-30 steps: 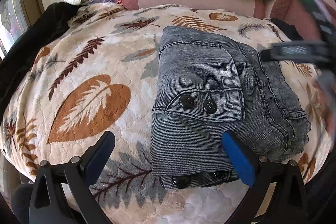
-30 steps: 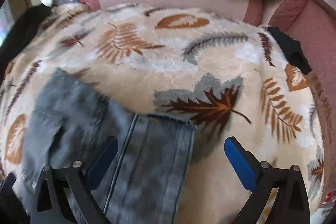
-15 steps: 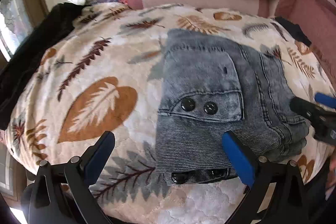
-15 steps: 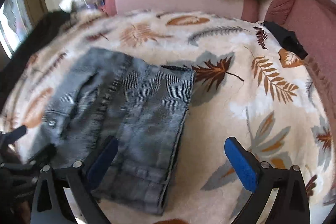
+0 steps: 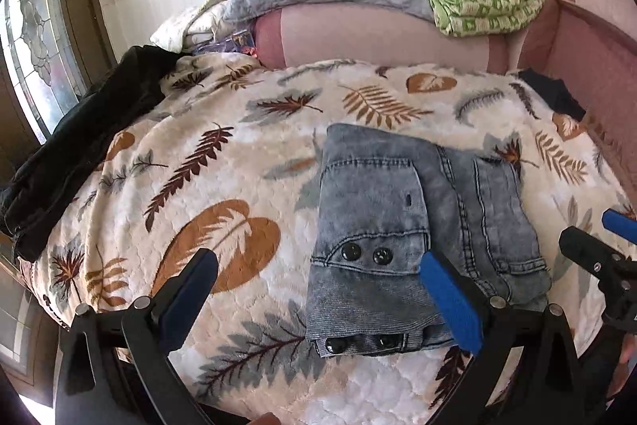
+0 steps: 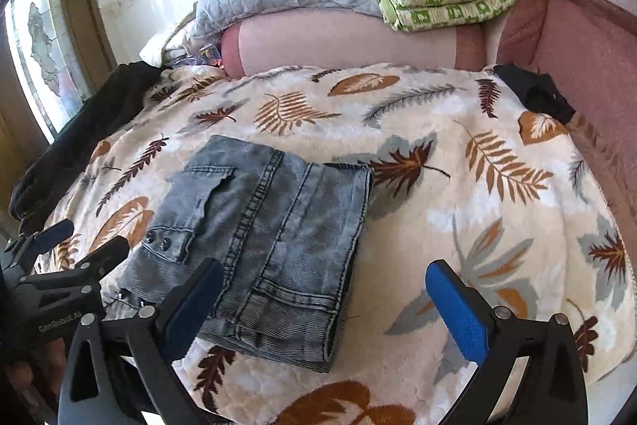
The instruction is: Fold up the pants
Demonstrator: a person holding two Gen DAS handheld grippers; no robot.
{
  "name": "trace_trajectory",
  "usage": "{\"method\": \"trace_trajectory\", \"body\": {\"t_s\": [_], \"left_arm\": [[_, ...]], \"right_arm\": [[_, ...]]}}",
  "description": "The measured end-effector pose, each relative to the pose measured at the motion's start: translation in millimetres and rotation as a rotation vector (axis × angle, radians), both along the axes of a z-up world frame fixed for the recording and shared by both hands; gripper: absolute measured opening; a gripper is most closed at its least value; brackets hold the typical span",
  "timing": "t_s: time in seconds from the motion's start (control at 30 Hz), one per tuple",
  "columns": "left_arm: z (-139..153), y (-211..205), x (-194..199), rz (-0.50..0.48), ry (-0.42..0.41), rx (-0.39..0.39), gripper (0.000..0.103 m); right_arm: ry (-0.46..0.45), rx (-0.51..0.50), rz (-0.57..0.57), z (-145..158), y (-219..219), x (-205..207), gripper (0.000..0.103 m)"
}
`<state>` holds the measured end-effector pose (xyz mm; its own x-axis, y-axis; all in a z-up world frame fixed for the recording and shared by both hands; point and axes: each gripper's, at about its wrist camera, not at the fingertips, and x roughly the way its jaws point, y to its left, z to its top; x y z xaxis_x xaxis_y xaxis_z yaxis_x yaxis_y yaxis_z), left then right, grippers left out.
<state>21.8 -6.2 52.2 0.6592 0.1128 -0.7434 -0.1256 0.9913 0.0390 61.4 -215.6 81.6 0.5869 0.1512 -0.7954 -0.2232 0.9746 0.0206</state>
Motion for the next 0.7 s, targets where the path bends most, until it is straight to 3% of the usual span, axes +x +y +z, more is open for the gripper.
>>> {"method": "trace_trajectory", "body": {"t_s": [0.13,0.3,0.7], "left_arm": [[-3.4,8.0,3.2,-0.001,0.039,-0.053,0.102],[-17.9,19.8,8.4,0.036,0.098,-0.064,0.102],[-20.3,21.3,9.2,0.037,0.105,-0.054,0.102]], "right_arm": [[0.087,0.027,0.018,-10.7,3.8,5.0,0.103],[0.184,0.059,-0.003,-31.7,-2.4,7.3,0.103],[0.196,0.052,-0.012,-33.3,-5.6,5.7,0.103]]}}
